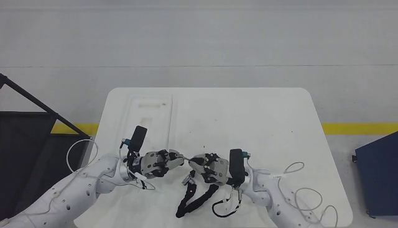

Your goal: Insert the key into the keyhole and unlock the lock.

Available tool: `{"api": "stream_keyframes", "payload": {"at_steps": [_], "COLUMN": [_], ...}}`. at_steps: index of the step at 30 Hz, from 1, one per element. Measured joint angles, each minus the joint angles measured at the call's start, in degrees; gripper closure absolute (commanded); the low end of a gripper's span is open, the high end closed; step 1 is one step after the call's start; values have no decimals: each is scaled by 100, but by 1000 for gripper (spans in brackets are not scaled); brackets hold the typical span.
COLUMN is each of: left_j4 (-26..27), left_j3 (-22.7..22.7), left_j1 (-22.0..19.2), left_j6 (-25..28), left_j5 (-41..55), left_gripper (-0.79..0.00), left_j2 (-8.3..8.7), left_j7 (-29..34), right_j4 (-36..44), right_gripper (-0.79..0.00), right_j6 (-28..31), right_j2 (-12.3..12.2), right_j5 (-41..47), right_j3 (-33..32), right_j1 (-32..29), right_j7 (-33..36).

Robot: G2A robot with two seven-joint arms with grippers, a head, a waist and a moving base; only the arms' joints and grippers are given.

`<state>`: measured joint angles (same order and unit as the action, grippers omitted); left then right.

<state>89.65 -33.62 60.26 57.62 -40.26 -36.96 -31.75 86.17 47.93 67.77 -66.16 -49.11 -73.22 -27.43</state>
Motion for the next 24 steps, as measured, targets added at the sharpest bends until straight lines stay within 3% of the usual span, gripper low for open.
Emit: {"api": "stream_keyframes", "payload": {"at_steps": [2,3,4,17,24], "left_j4": [-13,-25,-34,94,189], "left_j3": [-53,-89,-117,-380,-475], "left_j1": [36,57,72,251,347], "left_j6": [22,29,26,39,38], "left_j5": [5,1,-7,-162,-324], "left_gripper": [0,-80,-785,-785,-785], "left_j2": [-19,-32,-40,-68,-29], "left_j7": [40,79,116,528,579], "right_j4": [8,15,20,89,184], "right_gripper": [0,0,0,0,0], "right_j6": [47,74,93,419,745], "right_j2": [-4,-7,-9,-71,-175], "right_j5": [-22,-39,-48,-73,-89], "right_j3": [-9,-17,-23,-233,-516], "right_j1": [-14,-24,-31,-103,-130], "right_j7": [11,24,36,283,820]}}
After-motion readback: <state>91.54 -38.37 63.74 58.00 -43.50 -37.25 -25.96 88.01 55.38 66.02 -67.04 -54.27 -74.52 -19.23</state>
